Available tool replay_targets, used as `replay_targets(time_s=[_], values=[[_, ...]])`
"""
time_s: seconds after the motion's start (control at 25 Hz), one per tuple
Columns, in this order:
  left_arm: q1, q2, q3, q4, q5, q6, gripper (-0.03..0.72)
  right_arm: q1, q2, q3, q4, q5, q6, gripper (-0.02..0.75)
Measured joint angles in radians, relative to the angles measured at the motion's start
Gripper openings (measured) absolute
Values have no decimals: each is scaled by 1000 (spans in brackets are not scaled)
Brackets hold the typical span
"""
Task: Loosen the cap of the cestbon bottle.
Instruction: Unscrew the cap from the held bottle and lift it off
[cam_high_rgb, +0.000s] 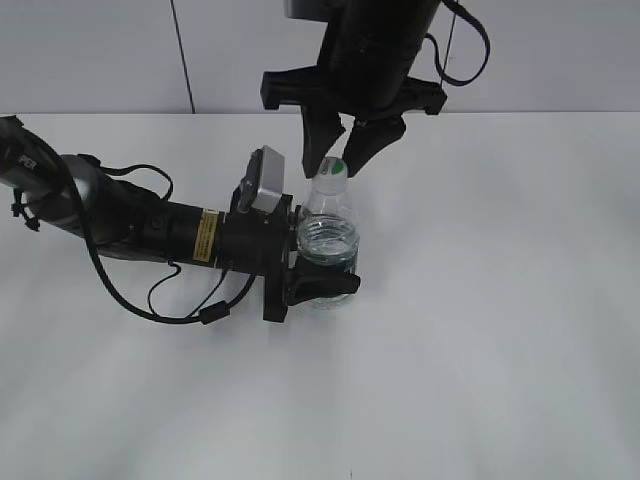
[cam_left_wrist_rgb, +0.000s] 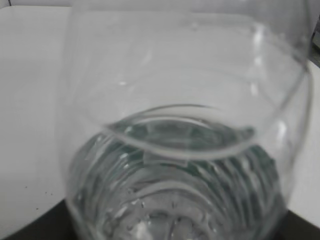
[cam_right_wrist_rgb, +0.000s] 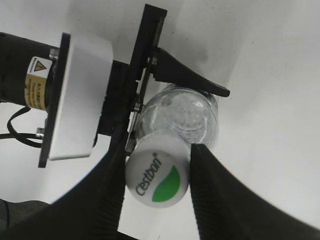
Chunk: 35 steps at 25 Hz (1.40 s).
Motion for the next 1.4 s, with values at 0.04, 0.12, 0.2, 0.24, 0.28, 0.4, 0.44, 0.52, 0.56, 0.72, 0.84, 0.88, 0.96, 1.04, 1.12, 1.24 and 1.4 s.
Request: replay_targets(time_s=[0.04,0.12,0.2,0.24,0.28,0.4,0.44,0.52,0.56,0.72,0.84,0.88,0.96,1.04,1.12,1.24,1.4], values=[[0,0,0,0,1,0,410,0,0,0,2,0,-16,302],[0,0,0,-1,1,1,410,0,0,0,7,0,-52,302],[0,0,0,-1,1,2,410,0,0,0,10,0,-99,302],[0,0,0,-1,1,2,410,0,0,0,10,0,-121,302],[0,0,0,-1,1,2,410,0,0,0,11,0,-141,302],[0,0,0,-2,1,3,410,0,0,0,13,0,-214,302],[0,0,0,-2,1,4,410,0,0,0,14,0,-248,302],[0,0,0,-2,1,5,410,0,0,0,15,0,-314,302],[0,0,0,-2,1,5,410,0,0,0,15,0,-344,302],[0,0,0,-2,1,5,410,0,0,0,18,0,-494,300],[0,0,0,-1,1,5,410,0,0,-1,19,0,-596,300],[0,0,0,-1,1,5,410,0,0,-1,20,0,-631,300],[0,0,0,-1,1,5,410,0,0,-1,21,0,-685,300],[0,0,0,-1,2,5,410,0,0,-1,21,0,-739,300],[0,0,0,-1,2,5,410,0,0,-1,23,0,-793,300],[0,0,0,-1,2,5,410,0,0,-1,23,0,-876,300],[0,0,0,1,-7,5,410,0,0,-1,23,0,-981,300]])
